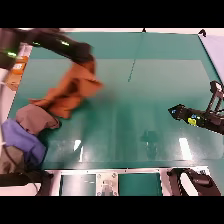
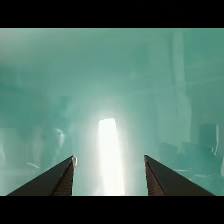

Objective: Fold the shirts.

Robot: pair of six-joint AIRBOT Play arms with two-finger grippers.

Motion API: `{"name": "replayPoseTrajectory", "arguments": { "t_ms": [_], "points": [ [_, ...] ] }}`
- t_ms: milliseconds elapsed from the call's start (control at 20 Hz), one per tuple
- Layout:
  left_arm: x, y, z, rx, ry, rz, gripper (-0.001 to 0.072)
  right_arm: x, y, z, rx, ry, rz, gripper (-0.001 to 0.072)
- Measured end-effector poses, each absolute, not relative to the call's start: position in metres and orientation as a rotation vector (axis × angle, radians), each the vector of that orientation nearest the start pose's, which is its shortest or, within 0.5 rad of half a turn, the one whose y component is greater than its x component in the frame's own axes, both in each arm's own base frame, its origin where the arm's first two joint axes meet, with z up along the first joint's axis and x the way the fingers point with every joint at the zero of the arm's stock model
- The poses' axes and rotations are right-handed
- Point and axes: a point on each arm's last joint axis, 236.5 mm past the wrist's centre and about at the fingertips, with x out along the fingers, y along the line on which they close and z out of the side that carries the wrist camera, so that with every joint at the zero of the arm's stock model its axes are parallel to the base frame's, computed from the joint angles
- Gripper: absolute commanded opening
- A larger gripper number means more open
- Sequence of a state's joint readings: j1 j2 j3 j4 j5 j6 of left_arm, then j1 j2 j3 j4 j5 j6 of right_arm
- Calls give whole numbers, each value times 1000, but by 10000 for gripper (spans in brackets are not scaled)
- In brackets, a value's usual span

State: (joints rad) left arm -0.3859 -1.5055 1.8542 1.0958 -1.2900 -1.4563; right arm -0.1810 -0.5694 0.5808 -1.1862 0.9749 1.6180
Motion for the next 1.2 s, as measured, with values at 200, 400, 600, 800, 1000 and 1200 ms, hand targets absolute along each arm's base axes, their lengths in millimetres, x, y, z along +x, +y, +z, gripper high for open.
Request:
{"name": "replayPoseTrajectory", "arguments": {
  "t_ms": [200, 400, 600, 800, 1000, 1200],
  "points": [
    [369, -394, 135, -22, 1027, -952, 20, 279, 11, 46, 500, 904, -37, 503],
    [344, -462, 86, -55, 1087, -1037, 712, 278, 3, 45, 515, 901, -66, 503],
    [372, -424, 92, -43, 1137, -999, 712, 269, -4, 39, 537, 939, -94, 501],
    [416, -307, 93, -60, 1278, -824, 712, 252, 10, 9, 598, 1072, -74, 501],
    [436, -194, 67, -172, 1422, -616, 712, 250, 55, -35, 687, 1206, 54, 501],
    [435, -117, 35, -272, 1522, -458, 712, 276, 109, -58, 734, 1270, 202, 501]
  ]
}}
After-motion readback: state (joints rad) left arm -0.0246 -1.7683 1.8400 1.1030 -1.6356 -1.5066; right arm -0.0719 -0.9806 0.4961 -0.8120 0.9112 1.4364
